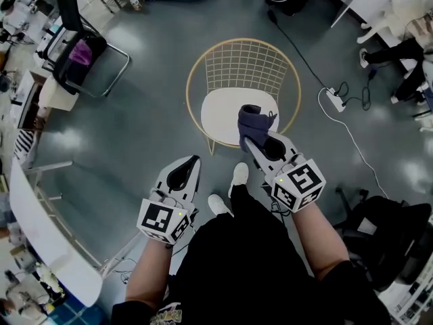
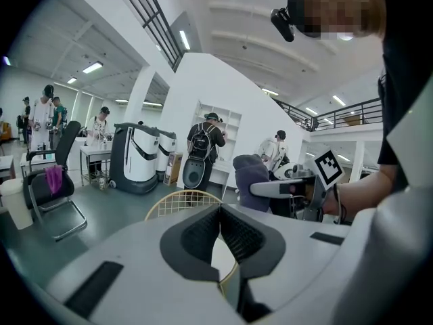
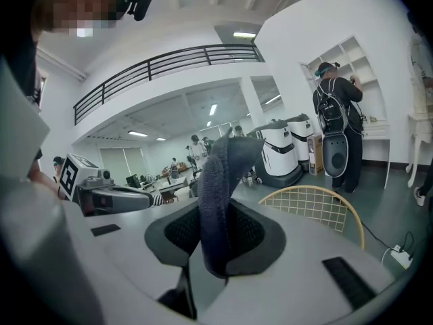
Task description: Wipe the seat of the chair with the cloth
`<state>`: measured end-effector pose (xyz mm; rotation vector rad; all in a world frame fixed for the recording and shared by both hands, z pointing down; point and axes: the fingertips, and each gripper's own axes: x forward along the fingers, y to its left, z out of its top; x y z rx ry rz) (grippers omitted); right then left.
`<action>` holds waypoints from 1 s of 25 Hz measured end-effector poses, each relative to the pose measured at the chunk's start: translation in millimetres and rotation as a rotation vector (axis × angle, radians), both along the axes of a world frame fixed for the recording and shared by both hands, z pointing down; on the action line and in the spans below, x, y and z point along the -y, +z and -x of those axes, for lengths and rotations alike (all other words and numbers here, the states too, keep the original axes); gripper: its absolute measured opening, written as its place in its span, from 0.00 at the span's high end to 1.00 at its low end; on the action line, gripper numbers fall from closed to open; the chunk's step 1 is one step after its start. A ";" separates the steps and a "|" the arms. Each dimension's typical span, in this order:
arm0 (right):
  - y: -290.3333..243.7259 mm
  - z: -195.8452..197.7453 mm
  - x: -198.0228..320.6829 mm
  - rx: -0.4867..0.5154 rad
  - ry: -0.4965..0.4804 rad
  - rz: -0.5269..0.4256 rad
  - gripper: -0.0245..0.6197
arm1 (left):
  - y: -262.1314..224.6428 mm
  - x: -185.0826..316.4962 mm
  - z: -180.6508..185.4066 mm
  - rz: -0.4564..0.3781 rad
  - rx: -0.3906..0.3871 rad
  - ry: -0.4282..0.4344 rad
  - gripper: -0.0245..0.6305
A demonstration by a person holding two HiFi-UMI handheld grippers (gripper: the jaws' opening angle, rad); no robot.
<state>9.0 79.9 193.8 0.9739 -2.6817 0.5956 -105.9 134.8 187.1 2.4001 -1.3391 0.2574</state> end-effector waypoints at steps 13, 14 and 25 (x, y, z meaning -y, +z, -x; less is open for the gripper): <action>42.5 -33.9 87.7 -0.016 0.004 0.087 0.82 | 36.3 83.3 -29.5 0.078 0.029 0.016 0.93; 46.6 -34.8 92.1 -0.016 0.003 0.094 0.82 | 39.8 87.8 -30.1 0.083 0.033 0.016 0.93; 88.9 -16.7 118.4 -0.029 0.029 0.178 0.82 | 69.3 130.7 -20.2 0.109 0.049 0.064 0.93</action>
